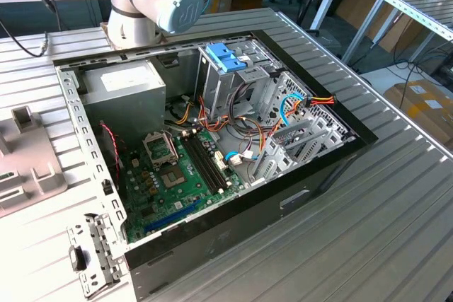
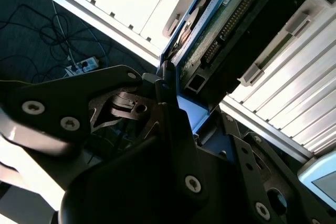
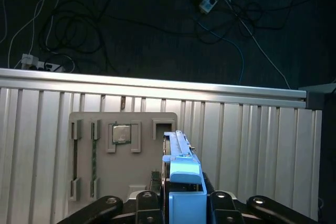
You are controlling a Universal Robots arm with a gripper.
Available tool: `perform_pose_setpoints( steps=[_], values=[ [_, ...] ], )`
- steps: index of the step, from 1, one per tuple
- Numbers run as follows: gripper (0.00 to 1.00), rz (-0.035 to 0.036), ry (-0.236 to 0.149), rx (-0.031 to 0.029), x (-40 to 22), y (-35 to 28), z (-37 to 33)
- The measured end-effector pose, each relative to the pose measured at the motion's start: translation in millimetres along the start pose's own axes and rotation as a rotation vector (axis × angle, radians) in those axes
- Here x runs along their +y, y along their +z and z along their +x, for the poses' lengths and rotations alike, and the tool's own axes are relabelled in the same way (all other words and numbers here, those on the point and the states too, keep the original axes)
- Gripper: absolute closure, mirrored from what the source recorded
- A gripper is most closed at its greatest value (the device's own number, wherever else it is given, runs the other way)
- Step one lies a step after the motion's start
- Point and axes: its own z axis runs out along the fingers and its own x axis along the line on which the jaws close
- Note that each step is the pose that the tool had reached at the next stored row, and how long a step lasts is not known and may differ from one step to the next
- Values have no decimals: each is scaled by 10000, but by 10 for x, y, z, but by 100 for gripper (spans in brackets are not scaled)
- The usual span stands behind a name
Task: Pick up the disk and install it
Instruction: 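Pick up the disk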
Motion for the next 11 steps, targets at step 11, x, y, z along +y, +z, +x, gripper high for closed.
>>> perform_pose_setpoints(
  steps=[11],
  values=[
    [63, 0, 0, 0, 4, -85, -4]
  ],
)
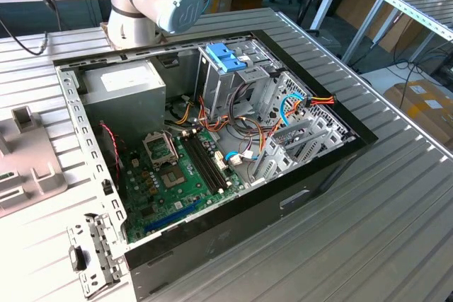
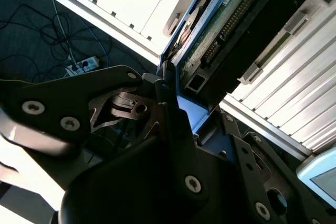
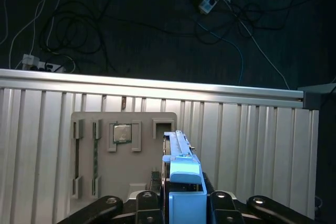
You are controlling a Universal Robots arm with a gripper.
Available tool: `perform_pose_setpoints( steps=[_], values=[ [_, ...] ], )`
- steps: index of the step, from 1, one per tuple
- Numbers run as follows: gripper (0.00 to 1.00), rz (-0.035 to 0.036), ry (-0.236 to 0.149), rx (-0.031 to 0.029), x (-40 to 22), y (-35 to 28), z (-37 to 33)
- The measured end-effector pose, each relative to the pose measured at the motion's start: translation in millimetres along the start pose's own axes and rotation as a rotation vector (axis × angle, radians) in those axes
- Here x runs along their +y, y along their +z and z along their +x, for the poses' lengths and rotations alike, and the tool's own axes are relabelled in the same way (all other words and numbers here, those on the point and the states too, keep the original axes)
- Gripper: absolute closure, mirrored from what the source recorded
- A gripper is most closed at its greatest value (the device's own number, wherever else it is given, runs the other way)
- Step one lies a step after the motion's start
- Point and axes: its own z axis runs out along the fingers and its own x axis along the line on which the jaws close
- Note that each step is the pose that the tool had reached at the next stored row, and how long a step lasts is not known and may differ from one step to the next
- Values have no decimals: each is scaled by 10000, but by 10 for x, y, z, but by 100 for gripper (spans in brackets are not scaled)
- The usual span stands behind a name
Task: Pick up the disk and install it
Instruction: 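Pick up the disk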
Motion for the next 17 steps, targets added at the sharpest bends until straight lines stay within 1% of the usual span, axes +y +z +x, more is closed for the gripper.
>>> perform_pose_setpoints(
  steps=[13, 17],
  values=[
    [63, 0, 1, 0, 6, -139, -7],
    [63, 0, 1, 0, 9, -211, -10]
  ],
)
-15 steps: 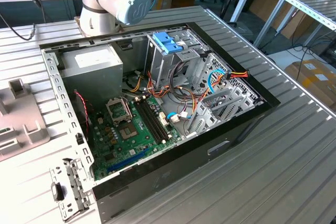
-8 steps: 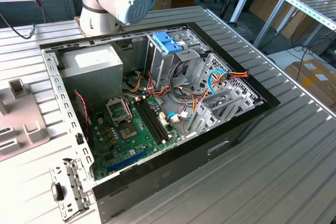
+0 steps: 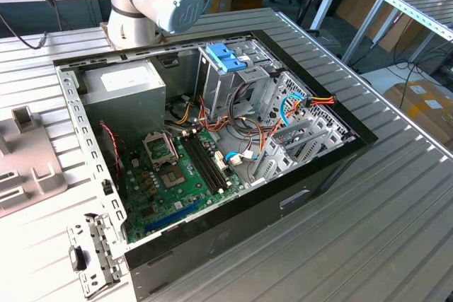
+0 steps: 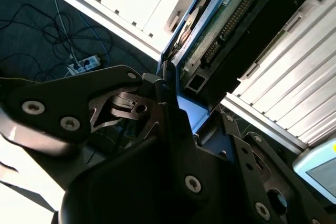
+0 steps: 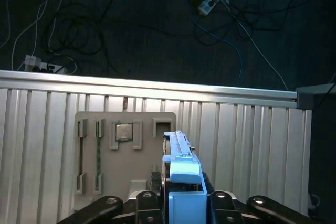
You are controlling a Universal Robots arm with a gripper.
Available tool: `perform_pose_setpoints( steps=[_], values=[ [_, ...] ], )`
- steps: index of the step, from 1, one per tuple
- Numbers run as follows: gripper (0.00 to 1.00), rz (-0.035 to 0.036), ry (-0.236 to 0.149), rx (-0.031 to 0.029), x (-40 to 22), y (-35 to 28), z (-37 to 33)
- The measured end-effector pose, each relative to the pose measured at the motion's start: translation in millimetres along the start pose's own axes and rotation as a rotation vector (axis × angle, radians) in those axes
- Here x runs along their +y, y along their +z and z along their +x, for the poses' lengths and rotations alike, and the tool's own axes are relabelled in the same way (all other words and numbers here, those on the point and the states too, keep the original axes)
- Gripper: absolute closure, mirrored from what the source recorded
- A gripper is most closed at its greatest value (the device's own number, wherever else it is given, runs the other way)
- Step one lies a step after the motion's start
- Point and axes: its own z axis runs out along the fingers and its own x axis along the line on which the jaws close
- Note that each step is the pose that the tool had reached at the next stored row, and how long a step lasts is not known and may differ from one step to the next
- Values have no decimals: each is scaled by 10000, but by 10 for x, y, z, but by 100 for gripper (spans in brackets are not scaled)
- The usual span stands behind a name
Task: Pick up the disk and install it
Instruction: 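Pick up the disk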
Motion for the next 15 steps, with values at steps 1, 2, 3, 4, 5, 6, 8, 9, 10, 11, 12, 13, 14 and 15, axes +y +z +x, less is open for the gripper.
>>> perform_pose_setpoints(
  steps=[1, 2, 3, 4, 5, 6, 8, 9, 10, 11, 12, 13, 14, 15],
  values=[
    [63, 0, -1, 0, 0, -9, 0],
    [63, 0, -1, 0, 1, -23, -1],
    [63, 0, -1, 0, 2, -38, -2],
    [63, -1, 0, 0, 2, -57, -3],
    [63, 0, -1, 0, 3, -64, -3],
    [63, 0, -1, 0, 3, -76, -4],
    [63, 0, 0, 0, 4, -94, -5],
    [63, 0, -1, 0, 5, -109, -5],
    [63, 0, -1, 0, 5, -121, -6],
    [63, 0, -1, 0, 5, -128, -6],
    [63, -1, 0, 0, 6, -135, -7],
    [63, 1, -1, 0, 6, -146, -7],
    [63, 0, -1, 0, 7, -155, -7],
    [63, 0, 0, 0, 7, -164, -8]
  ],
)
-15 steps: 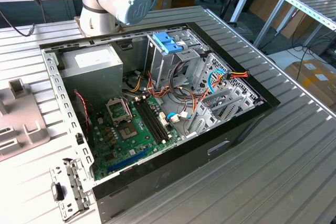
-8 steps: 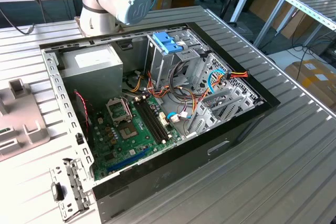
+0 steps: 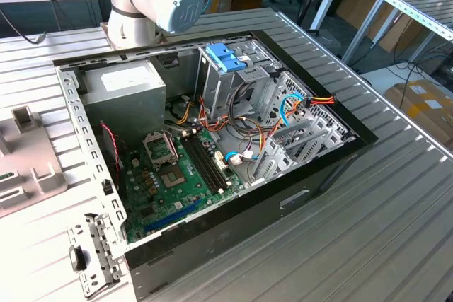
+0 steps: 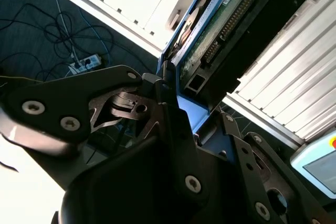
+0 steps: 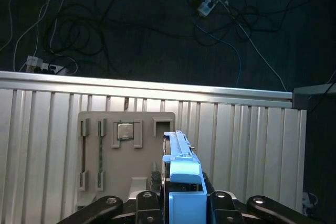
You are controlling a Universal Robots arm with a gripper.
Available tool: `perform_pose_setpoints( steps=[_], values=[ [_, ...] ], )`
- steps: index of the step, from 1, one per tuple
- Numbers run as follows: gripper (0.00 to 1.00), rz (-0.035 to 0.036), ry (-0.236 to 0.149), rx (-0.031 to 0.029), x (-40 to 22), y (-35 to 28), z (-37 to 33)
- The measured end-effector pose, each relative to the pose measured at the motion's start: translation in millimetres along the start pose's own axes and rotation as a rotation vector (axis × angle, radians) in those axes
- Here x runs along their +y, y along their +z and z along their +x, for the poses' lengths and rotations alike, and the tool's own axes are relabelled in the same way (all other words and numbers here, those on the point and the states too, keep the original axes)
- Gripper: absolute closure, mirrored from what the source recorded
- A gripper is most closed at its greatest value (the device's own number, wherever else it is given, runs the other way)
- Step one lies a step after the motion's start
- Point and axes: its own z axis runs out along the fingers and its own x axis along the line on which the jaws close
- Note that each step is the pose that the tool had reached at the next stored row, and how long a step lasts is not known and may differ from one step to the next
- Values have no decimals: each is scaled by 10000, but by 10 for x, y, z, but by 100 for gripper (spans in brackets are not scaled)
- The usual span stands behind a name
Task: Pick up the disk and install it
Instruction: 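Pick up the disk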
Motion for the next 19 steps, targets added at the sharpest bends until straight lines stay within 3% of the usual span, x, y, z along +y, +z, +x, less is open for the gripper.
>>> perform_pose_setpoints(
  steps=[14, 19],
  values=[
    [63, -1, 0, 0, 5, -119, -6],
    [63, 0, 0, 0, 4, -123, 11]
  ],
)
